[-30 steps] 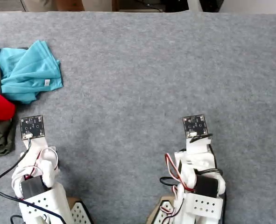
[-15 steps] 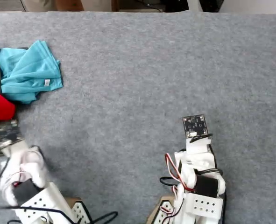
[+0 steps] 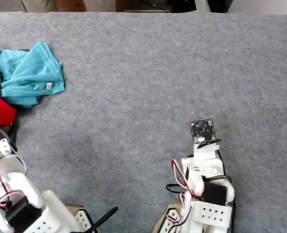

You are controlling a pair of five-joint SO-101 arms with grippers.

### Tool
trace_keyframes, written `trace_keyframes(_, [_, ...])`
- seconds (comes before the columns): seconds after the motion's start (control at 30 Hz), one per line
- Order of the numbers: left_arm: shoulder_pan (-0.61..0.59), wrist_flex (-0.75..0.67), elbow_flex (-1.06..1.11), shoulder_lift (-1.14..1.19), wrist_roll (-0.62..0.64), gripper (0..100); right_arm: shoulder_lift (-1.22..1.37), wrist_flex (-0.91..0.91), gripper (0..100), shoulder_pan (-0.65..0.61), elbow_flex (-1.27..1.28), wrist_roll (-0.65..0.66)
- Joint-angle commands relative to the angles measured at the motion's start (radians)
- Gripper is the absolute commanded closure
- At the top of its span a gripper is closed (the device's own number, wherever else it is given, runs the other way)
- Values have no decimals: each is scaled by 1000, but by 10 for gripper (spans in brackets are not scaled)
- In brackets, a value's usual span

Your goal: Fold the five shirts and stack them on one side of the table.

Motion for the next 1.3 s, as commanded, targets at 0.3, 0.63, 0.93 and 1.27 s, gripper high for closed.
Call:
trace_keyframes(0.3, [-48, -23, -618, 470, 149, 829, -50, 3, 993, -5, -1, 2])
trace_keyframes(0.63, [-132, -72, -1051, 1133, 245, 829, -50, 3, 993, -5, -1, 2])
trace_keyframes(0.93, [-146, -284, -1191, 1667, 245, 832, -50, 3, 993, -5, -1, 2])
trace_keyframes(1.27, [-68, -327, -1402, 2140, 249, 859, -50, 3, 993, -5, -1, 2])
